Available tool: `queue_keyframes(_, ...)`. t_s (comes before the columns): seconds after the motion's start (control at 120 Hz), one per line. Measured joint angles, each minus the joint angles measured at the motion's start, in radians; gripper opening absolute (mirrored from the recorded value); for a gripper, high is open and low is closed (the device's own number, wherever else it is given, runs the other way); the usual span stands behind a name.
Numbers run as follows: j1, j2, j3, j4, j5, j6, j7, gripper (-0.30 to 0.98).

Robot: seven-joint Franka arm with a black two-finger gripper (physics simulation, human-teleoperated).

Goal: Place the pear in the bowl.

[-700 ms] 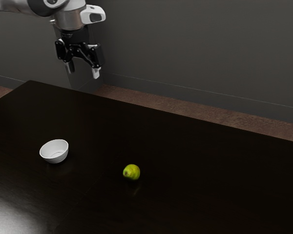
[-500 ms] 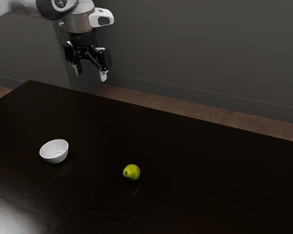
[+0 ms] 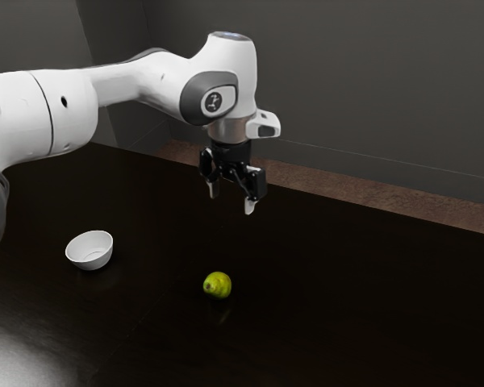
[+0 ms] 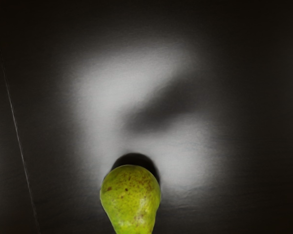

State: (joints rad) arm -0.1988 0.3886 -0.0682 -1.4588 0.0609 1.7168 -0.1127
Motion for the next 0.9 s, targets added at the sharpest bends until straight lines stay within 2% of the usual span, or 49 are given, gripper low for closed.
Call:
queue_keyframes(0.158, 0.0, 0.0, 0.002, -0.123, -0.031, 0.039, -0.004, 0.69)
queue_keyframes(0.383, 0.007, -0.026, 0.004, -0.287, -0.042, 0.139, -0.009, 0.69)
queue_keyframes(0.9, 0.046, 0.099, 0.014, -0.311, -0.047, 0.289, 0.018, 0.69)
